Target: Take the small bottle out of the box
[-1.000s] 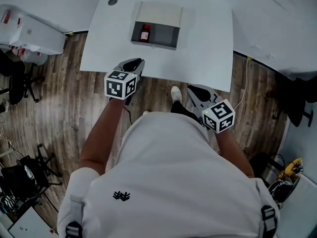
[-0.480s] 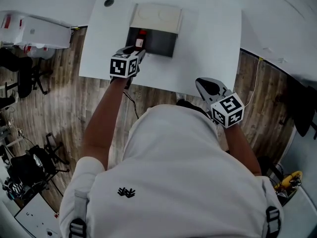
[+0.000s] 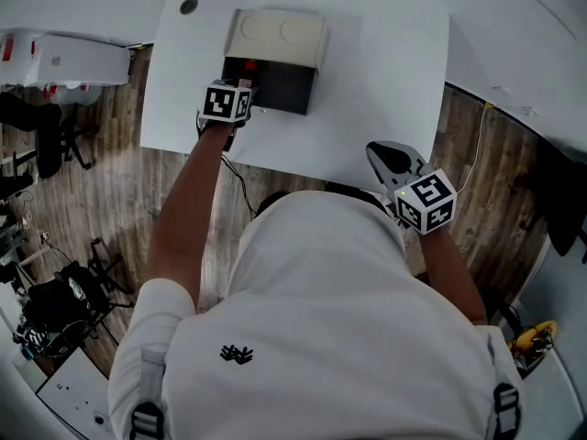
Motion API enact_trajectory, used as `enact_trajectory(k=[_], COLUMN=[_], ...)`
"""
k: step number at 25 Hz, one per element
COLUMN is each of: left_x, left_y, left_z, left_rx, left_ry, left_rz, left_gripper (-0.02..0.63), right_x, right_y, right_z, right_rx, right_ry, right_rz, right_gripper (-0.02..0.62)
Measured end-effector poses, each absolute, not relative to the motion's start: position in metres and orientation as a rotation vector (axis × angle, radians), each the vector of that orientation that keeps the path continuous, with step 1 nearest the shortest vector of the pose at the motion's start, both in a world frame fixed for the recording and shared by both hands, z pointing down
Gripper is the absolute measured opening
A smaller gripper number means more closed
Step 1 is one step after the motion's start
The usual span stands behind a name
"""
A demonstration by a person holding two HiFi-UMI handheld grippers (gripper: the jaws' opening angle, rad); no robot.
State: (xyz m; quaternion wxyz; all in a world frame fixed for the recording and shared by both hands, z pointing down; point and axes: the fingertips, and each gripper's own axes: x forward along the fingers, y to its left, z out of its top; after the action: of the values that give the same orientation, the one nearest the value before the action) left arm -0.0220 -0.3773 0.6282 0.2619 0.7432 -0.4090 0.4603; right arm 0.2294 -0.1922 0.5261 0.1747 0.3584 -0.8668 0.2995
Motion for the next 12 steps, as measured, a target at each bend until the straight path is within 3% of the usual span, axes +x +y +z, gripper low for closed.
enact_trajectory(k=[12], left_x=[-0.033], left_y=[-0.389], left_z=[0.657], left_rx=[1.871], left_ry=[-1.124], left_rz=[1.481], left_gripper=[0.249], right_x=[0.254], right_y=[-0.199], right_z=[0.538], right_rx=[1.023], right_ry=[-2.434], right_rz=[0.913], right_gripper=[0.014])
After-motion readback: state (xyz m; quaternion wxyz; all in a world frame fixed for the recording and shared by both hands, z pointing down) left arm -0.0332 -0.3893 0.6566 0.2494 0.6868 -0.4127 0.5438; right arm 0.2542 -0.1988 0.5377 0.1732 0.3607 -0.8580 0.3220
